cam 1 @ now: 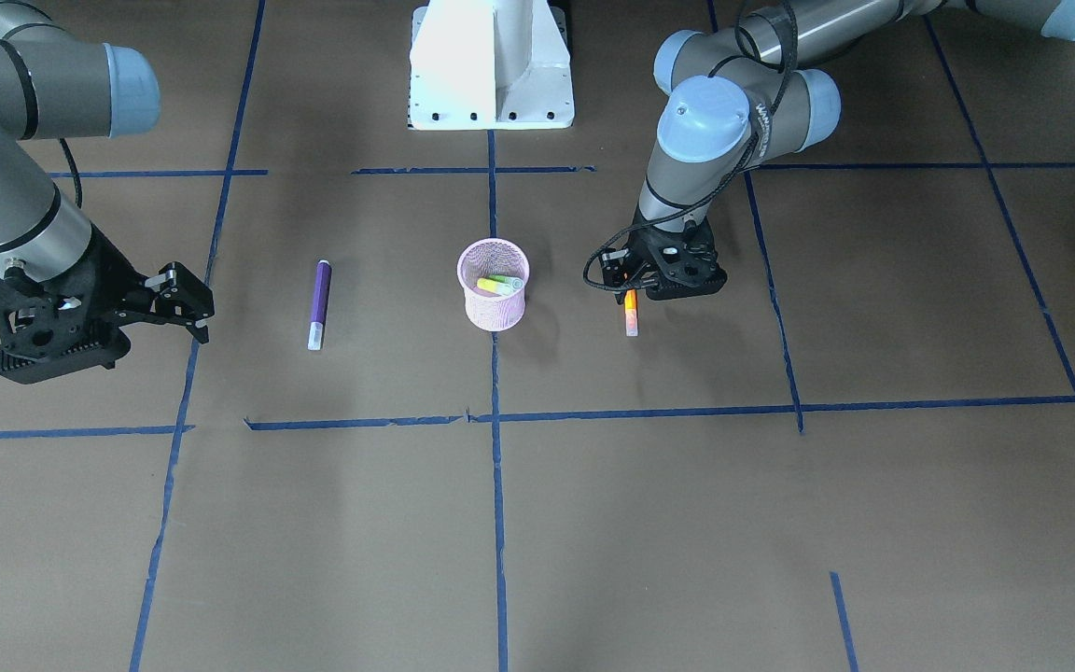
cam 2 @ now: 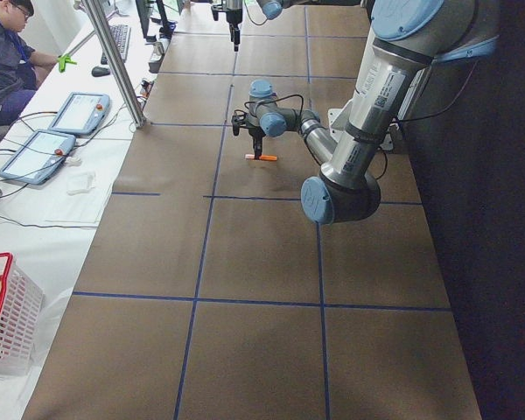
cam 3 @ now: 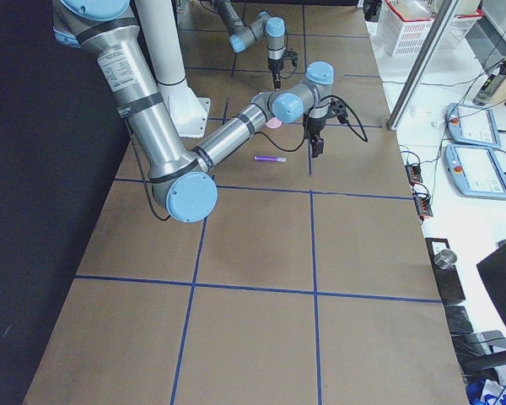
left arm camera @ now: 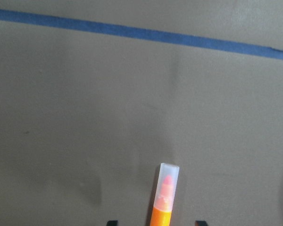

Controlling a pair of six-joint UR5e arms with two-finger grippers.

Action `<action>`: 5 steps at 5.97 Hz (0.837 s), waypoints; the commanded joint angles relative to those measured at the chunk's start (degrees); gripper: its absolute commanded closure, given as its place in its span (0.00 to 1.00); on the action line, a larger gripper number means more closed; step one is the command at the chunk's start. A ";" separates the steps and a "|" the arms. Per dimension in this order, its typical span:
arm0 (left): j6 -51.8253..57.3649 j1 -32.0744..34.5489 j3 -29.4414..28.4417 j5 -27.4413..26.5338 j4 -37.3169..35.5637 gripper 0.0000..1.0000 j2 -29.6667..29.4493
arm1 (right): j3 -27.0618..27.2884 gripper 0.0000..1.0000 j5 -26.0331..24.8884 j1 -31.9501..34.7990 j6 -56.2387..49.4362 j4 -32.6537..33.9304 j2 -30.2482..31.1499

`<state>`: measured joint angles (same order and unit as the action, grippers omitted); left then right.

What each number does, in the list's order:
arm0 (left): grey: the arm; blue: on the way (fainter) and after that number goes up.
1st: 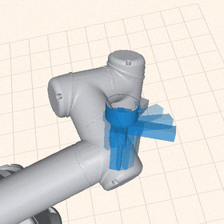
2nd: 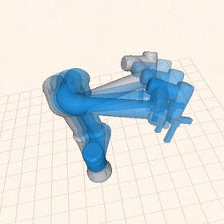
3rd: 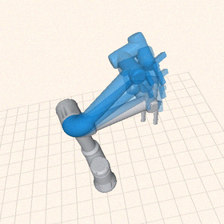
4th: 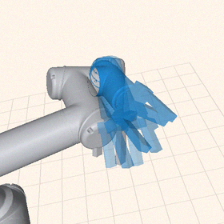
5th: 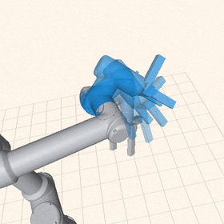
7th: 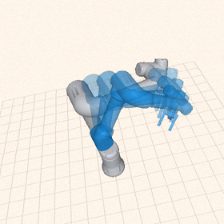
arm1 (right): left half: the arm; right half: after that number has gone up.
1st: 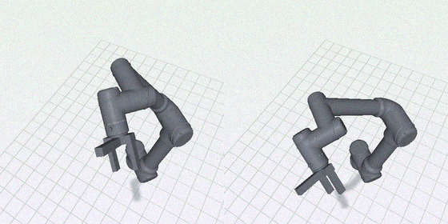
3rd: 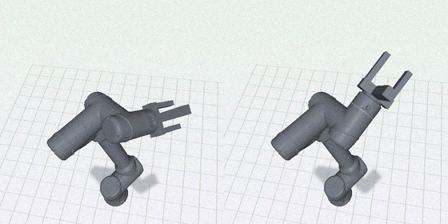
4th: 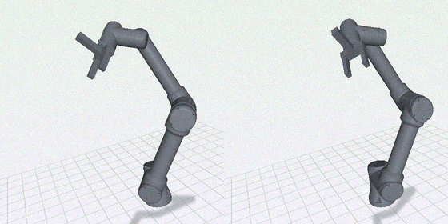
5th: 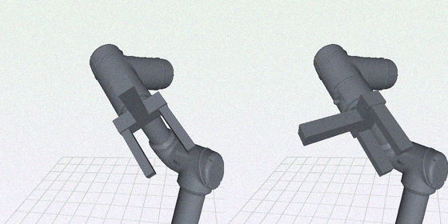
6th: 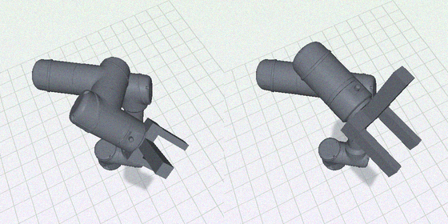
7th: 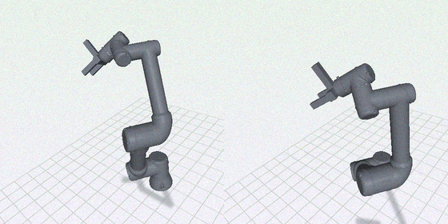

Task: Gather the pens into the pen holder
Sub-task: 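Withdraw the right gripper while the left gripper grasps the orange marker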

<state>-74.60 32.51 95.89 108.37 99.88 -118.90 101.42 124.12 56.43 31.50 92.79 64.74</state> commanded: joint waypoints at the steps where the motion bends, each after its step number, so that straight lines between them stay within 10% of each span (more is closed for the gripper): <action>1: -0.02 -0.60 -0.79 0.00 0.14 0.41 -0.02 | 0.00 0.00 -0.11 -0.01 -0.03 -0.06 0.39; 5: 0.06 -1.48 -1.67 0.00 0.14 0.43 -0.10 | 0.00 0.00 -0.11 -0.01 0.06 -0.06 0.74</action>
<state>-74.59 31.20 94.45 108.37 100.02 -118.98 101.47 124.01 56.43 31.49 92.71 65.46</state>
